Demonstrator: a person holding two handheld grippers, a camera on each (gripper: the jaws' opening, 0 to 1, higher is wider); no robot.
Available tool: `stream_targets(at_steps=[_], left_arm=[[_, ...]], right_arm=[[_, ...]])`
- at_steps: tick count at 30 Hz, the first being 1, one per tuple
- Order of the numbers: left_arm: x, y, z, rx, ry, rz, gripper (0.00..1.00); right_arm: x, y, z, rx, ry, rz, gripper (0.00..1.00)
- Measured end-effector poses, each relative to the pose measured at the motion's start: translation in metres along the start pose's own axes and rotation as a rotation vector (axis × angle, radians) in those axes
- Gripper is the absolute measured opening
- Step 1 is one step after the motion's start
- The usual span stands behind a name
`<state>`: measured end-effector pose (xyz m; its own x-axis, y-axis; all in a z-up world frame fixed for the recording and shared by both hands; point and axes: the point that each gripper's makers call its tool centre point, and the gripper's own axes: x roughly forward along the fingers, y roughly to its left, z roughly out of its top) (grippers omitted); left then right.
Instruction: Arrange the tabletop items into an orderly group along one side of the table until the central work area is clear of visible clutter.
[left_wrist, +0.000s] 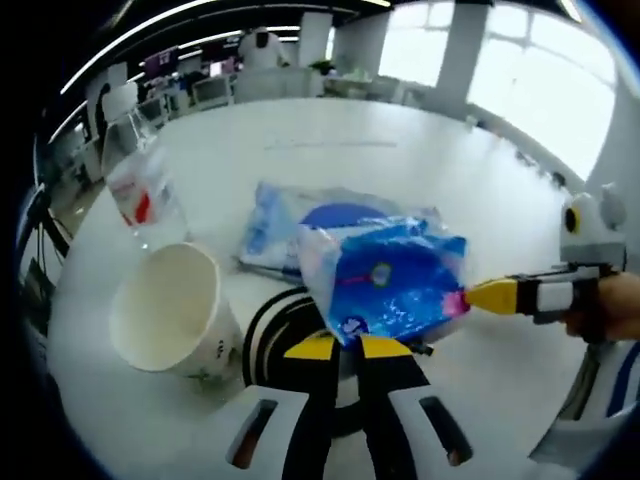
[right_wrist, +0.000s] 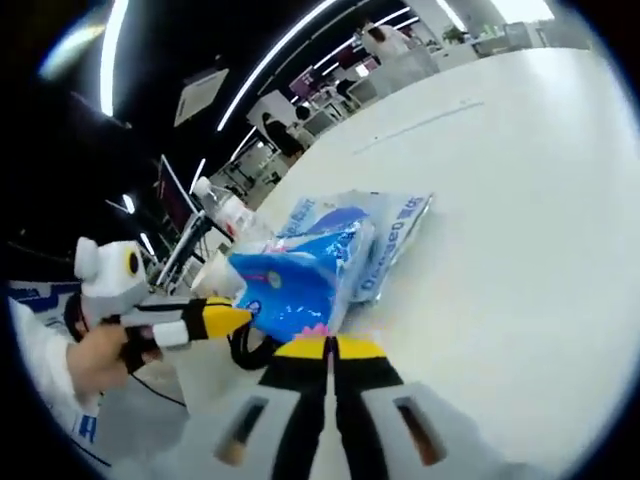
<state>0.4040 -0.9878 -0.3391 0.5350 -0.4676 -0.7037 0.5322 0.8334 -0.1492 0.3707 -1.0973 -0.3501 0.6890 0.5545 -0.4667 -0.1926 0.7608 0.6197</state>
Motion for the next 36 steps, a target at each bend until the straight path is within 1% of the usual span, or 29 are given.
stream_targets(at_steps=[4, 6, 8, 13, 20, 26, 36], left_arm=[[-0.003, -0.003, 0.000, 0.028, -0.003, 0.001, 0.00], [-0.003, -0.005, 0.002, 0.021, -0.007, -0.002, 0.00], [-0.004, -0.008, 0.002, 0.019, -0.010, -0.004, 0.00], [-0.004, -0.020, 0.006, 0.037, -0.016, -0.017, 0.00], [-0.001, -0.041, 0.018, 0.083, -0.027, -0.054, 0.00], [0.008, -0.065, 0.029, 0.131, -0.031, -0.085, 0.00], [0.025, -0.098, 0.038, 0.166, -0.020, -0.116, 0.00]], right_arm=[[-0.005, 0.005, 0.007, -0.004, -0.019, 0.013, 0.00], [-0.007, 0.005, 0.009, -0.021, -0.022, 0.014, 0.00], [-0.011, 0.005, 0.011, -0.020, -0.024, 0.014, 0.00], [-0.019, -0.002, 0.014, -0.023, -0.025, 0.004, 0.00], [-0.037, -0.012, 0.023, -0.025, -0.043, -0.013, 0.00], [-0.052, -0.031, 0.031, -0.014, -0.056, -0.042, 0.00], [-0.079, -0.059, 0.043, -0.001, -0.083, -0.077, 0.00]])
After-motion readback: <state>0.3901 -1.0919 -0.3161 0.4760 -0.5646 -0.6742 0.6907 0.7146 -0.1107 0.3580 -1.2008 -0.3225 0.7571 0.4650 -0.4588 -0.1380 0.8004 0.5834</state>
